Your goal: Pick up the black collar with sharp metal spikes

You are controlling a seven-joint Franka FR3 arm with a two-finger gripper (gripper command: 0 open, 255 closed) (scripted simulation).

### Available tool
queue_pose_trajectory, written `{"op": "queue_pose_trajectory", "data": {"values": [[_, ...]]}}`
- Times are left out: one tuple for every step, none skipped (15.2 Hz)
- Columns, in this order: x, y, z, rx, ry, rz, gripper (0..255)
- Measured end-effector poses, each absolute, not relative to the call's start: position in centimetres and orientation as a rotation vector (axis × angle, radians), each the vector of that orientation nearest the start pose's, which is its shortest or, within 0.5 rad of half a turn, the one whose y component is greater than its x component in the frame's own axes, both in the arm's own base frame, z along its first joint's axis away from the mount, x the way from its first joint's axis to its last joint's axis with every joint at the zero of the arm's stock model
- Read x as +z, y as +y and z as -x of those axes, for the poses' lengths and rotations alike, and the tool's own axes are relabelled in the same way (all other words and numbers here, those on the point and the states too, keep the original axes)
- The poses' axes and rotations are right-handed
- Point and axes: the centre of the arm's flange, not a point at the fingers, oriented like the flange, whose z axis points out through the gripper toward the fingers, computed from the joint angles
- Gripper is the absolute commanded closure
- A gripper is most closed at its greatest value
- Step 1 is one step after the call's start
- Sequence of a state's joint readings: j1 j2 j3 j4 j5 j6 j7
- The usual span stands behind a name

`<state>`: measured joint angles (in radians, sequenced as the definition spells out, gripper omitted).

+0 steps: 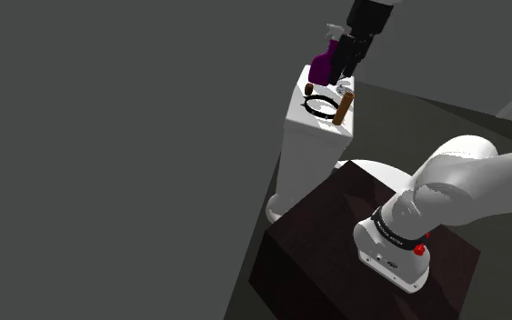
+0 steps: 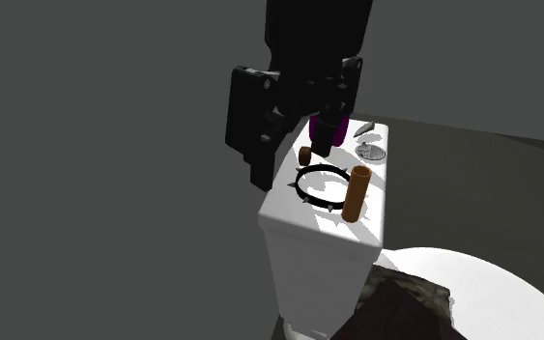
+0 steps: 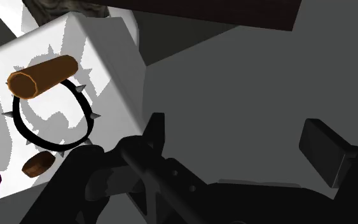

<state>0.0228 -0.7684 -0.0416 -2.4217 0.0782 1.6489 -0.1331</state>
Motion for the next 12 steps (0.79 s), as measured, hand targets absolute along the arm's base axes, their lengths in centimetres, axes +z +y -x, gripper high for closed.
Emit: {"op": "queue_pose_trajectory", "data": {"values": [[56.1,-0.1,-31.7,-0.004,-0.182,3.029,0],[55.7,-0.5,-32.1,0.0,-0.181,3.031,0],[55.0,-0.8,-32.6,0.007,-0.179,3.034,0],[54.1,-1.5,-33.0,0.015,-0.178,3.038,0],[53.2,-2.2,-33.8,0.023,-0.176,3.042,0],[52.5,-2.7,-34.5,0.031,-0.175,3.046,0],[51.7,-3.4,-35.1,0.04,-0.173,3.05,0],[51.1,-4.5,-35.9,0.048,-0.17,3.054,0],[50.1,-4.9,-36.4,0.057,-0.169,3.058,0],[49.0,-5.4,-37.1,0.065,-0.168,3.062,0],[48.2,-6.1,-38.1,0.074,-0.166,3.066,0],[47.4,-6.9,-38.7,0.082,-0.164,3.07,0]]}}
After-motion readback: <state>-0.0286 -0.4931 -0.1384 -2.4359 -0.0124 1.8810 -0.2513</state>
